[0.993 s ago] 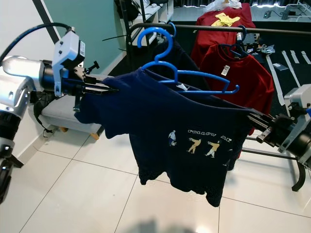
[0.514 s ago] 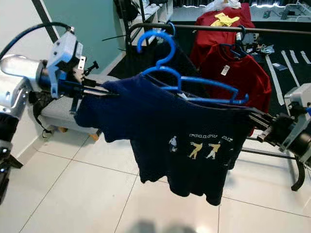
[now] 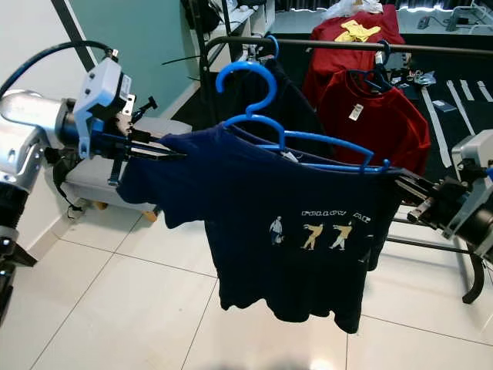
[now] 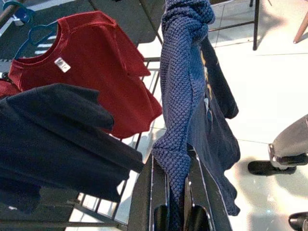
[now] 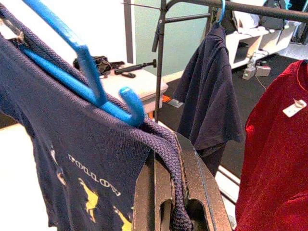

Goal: Hang hanger

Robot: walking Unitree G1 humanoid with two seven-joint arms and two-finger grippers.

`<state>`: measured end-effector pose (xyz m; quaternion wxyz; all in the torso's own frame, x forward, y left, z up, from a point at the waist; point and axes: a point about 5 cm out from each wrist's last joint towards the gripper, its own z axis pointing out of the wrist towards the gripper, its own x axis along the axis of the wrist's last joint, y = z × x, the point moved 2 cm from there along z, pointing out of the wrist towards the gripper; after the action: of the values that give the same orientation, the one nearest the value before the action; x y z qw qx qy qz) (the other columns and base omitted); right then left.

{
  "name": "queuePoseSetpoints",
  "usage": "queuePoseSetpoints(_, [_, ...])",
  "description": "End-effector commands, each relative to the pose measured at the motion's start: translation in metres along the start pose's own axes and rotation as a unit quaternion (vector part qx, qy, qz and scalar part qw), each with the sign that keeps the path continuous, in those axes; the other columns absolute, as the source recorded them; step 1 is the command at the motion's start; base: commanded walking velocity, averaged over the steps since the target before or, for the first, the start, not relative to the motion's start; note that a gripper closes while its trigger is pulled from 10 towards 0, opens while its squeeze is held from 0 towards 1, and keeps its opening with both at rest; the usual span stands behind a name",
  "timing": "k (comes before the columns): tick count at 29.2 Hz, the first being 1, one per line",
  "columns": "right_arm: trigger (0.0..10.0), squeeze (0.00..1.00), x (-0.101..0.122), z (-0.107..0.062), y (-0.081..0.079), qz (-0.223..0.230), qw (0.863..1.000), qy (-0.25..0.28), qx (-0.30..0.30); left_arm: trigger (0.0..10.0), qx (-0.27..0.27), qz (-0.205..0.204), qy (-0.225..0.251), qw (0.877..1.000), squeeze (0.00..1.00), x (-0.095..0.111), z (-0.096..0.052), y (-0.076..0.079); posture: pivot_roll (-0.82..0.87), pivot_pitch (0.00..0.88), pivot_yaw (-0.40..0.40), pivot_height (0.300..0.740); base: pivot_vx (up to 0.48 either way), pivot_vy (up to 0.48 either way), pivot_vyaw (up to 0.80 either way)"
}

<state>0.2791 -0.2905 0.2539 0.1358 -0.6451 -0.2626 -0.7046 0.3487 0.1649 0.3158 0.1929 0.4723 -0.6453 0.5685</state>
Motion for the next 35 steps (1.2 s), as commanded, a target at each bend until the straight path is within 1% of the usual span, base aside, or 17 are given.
queuePoseSetpoints(1, [0.0, 0.0, 0.008, 0.0, -0.001, -0.014, 1.0, 0.007, 0.005, 10.0, 0.024, 0.0, -0.014, 1.0, 0.0, -0.002, -0.01, -0.005, 0.02, 0.094, 0.066, 0.74, 0.0, 0.0, 0.0])
queuePoseSetpoints(5, [0.0, 0.0, 0.008, 0.0, -0.003, -0.013, 1.0, 0.008, 0.01, 10.0, 0.029, -0.001, -0.012, 0.999, 0.0, -0.001, -0.01, -0.007, 0.01, 0.092, 0.067, 0.74, 0.0, 0.0, 0.0])
queuePoseSetpoints(8, [0.0, 0.0, 0.009, 0.0, -0.004, -0.014, 1.0, 0.009, 0.013, 10.0, 0.024, 0.0, -0.016, 1.0, 0.0, -0.003, -0.01, -0.005, 0.01, 0.092, 0.068, 0.74, 0.0, 0.0, 0.0])
queuePoseSetpoints(13, [0.0, 0.0, 0.013, 0.0, -0.001, -0.021, 1.0, 0.015, 0.006, 10.0, 0.015, 0.004, -0.042, 0.999, 0.0, -0.013, -0.008, 0.0, 0.01, 0.092, 0.067, 0.74, 0.0, 0.0, 0.0])
queuePoseSetpoints(17, [0.0, 0.0, 0.014, 0.0, 0.0, -0.024, 1.0, 0.016, 0.002, 10.0, 0.011, 0.003, -0.047, 0.999, 0.0, -0.015, -0.008, 0.002, 0.01, 0.092, 0.067, 0.74, 0.0, 0.0, 0.0])
queuePoseSetpoints(18, [0.0, 0.0, 0.018, 0.003, 0.002, -0.03, 0.999, 0.023, -0.006, 10.0, 0.013, 0.003, -0.064, 0.998, 0.0, -0.022, -0.006, 0.003, 0.01, 0.091, 0.064, 0.74, 0.0, 0.0, 0.0])
queuePoseSetpoints(19, [0.0, 0.0, 0.018, 0.003, 0.002, -0.03, 0.999, 0.023, -0.006, 10.0, 0.013, 0.003, -0.064, 0.998, 0.0, -0.022, -0.006, 0.003, 0.01, 0.091, 0.064, 0.74, 0.0, 0.0, 0.0])
queuePoseSetpoints(21, [0.0, 0.0, 0.028, 0.009, 0.004, -0.043, 0.998, 0.039, -0.014, 10.0, 0.025, -0.001, -0.091, 0.996, 0.0, -0.033, 0.0, 0.006, 0.01, 0.087, 0.062, 0.74, 0.0, 0.0, 0.0])
queuePoseSetpoints(25, [0.0, 0.0, 0.031, 0.01, 0.004, -0.047, 0.998, 0.044, -0.016, 10.0, 0.029, -0.003, -0.099, 0.995, 0.0, -0.036, 0.002, 0.007, 0.01, 0.087, 0.062, 0.74, 0.0, 0.0, 0.0])
queuePoseSetpoints(27, [0.0, 0.0, 0.036, 0.014, 0.007, -0.054, 0.997, 0.052, -0.023, 10.0, 0.049, -0.017, -0.117, 0.992, 0.0, -0.046, 0.004, 0.006, 0.01, 0.085, 0.059, 0.74, 0.0, 0.0, 0.0])
queuePoseSetpoints(28, [0.0, 0.0, 0.036, 0.014, 0.007, -0.054, 0.997, 0.052, -0.023, 10.0, 0.049, -0.017, -0.117, 0.992, 0.0, -0.046, 0.004, 0.006, 0.01, 0.085, 0.059, 0.74, 0.0, 0.0, 0.0])
queuePoseSetpoints(30, [0.0, 0.0, 0.039, 0.016, 0.008, -0.057, 0.997, 0.055, -0.025, 10.0, 0.086, -0.03, -0.139, 0.986, 0.0, -0.056, 0.004, 0.002, 0.01, 0.086, 0.058, 0.74, 0.0, 0.0, 0.0])
queuePoseSetpoints(31, [0.0, 0.0, 0.039, 0.016, 0.008, -0.057, 0.997, 0.055, -0.025, 10.0, 0.086, -0.03, -0.139, 0.986, 0.0, -0.056, 0.004, 0.002, 0.01, 0.086, 0.058, 0.74, 0.0, 0.0, 0.0])
queuePoseSetpoints(33, [0.0, 0.0, 0.04, 0.022, 0.004, -0.056, 0.997, 0.058, -0.014, 10.0, 0.12, -0.045, -0.141, 0.982, 0.0, -0.061, 0.007, -0.002, 0.01, 0.089, 0.057, 0.74, 0.0, 0.0, 0.0])
queuePoseSetpoints(34, [0.0, 0.0, 0.04, 0.022, 0.004, -0.056, 0.997, 0.058, -0.014, 10.0, 0.12, -0.045, -0.141, 0.982, 0.0, -0.061, 0.007, -0.002, 0.01, 0.089, 0.057, 0.74, 0.0, 0.0, 0.0])
queuePoseSetpoints(35, [0.0, 0.0, 0.039, 0.026, 0.0, -0.053, 0.997, 0.06, -0.005, 10.0, 0.134, -0.053, -0.134, 0.981, 0.0, -0.062, 0.011, -0.003, 0.01, 0.089, 0.057, 0.74, 0.0, 0.0, 0.0])
